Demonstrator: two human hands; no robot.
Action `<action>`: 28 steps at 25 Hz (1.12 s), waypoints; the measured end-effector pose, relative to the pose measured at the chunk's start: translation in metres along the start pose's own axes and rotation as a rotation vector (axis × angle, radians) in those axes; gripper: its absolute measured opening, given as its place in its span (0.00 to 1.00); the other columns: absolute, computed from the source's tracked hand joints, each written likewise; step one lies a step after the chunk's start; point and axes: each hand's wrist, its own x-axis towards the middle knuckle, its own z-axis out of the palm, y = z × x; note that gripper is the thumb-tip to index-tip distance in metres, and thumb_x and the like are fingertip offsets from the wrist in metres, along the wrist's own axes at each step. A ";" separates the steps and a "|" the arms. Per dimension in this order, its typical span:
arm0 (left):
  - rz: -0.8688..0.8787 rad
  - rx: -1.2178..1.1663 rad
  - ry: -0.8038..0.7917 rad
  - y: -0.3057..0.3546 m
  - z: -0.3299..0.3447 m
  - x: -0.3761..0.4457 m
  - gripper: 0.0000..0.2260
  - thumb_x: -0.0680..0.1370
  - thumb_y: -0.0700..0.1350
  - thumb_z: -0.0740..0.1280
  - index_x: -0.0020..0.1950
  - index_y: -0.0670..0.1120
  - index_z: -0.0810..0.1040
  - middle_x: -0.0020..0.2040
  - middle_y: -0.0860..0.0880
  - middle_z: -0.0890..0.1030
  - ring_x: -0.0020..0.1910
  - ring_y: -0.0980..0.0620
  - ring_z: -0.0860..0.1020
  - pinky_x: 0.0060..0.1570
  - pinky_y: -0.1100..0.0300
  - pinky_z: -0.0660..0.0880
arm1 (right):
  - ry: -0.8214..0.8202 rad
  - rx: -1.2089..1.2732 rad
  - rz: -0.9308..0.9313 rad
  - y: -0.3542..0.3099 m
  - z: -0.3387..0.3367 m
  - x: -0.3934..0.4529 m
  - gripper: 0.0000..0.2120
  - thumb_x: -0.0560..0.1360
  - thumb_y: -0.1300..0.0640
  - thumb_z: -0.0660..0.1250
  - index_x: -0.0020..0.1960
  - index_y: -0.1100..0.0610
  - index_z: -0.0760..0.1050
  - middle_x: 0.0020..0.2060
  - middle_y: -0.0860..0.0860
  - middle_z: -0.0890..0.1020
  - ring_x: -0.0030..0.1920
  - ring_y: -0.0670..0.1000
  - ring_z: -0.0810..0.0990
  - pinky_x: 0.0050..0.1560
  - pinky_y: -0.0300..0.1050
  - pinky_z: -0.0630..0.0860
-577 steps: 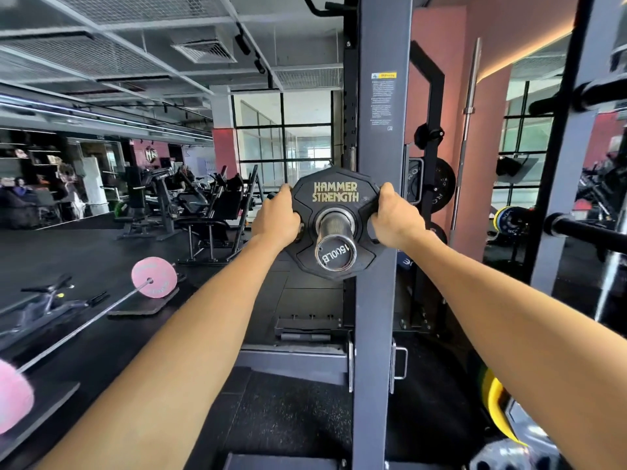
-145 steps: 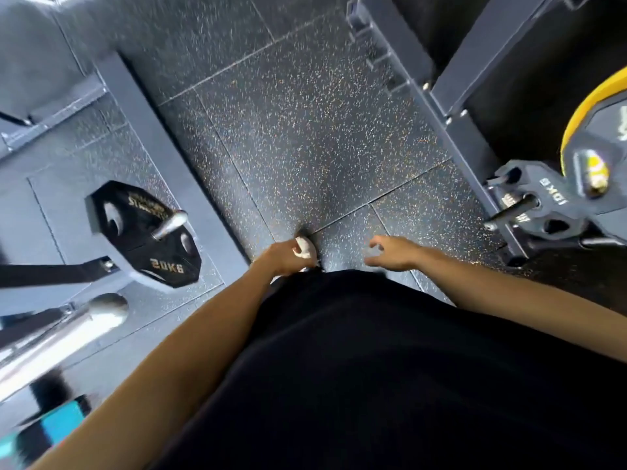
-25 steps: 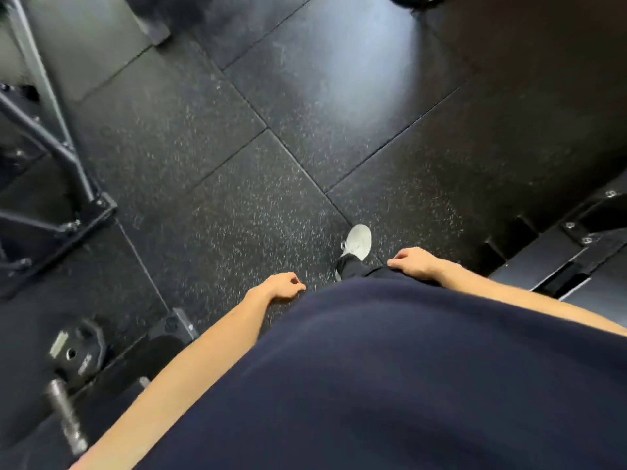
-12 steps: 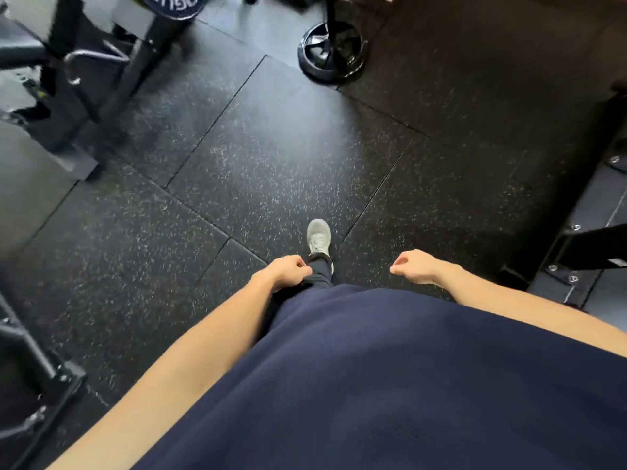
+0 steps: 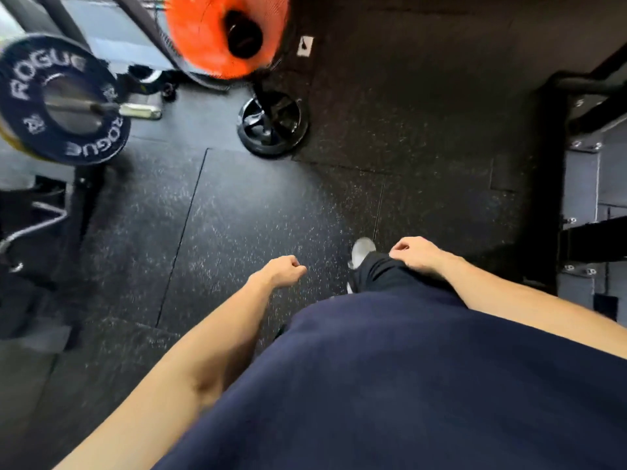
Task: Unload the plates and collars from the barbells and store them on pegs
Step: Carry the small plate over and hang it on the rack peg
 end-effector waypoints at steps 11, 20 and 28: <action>0.001 -0.032 0.095 0.088 -0.263 0.164 0.16 0.78 0.54 0.61 0.59 0.47 0.77 0.62 0.45 0.79 0.59 0.46 0.76 0.54 0.57 0.70 | -0.018 -0.133 0.061 -0.143 -0.214 0.192 0.13 0.77 0.50 0.66 0.58 0.56 0.78 0.59 0.55 0.80 0.58 0.56 0.78 0.55 0.45 0.72; 0.058 0.027 -0.030 0.169 -0.425 0.303 0.16 0.79 0.54 0.63 0.62 0.46 0.77 0.64 0.45 0.78 0.63 0.46 0.75 0.60 0.57 0.70 | -0.061 -0.124 0.069 -0.256 -0.333 0.315 0.15 0.78 0.49 0.65 0.60 0.56 0.77 0.55 0.54 0.81 0.50 0.52 0.77 0.50 0.44 0.72; 0.246 0.155 -0.032 0.278 -0.635 0.408 0.16 0.80 0.52 0.63 0.64 0.45 0.75 0.64 0.45 0.77 0.63 0.45 0.74 0.58 0.57 0.69 | 0.130 0.092 0.115 -0.341 -0.450 0.412 0.10 0.77 0.50 0.66 0.54 0.53 0.79 0.57 0.53 0.81 0.56 0.54 0.78 0.54 0.45 0.71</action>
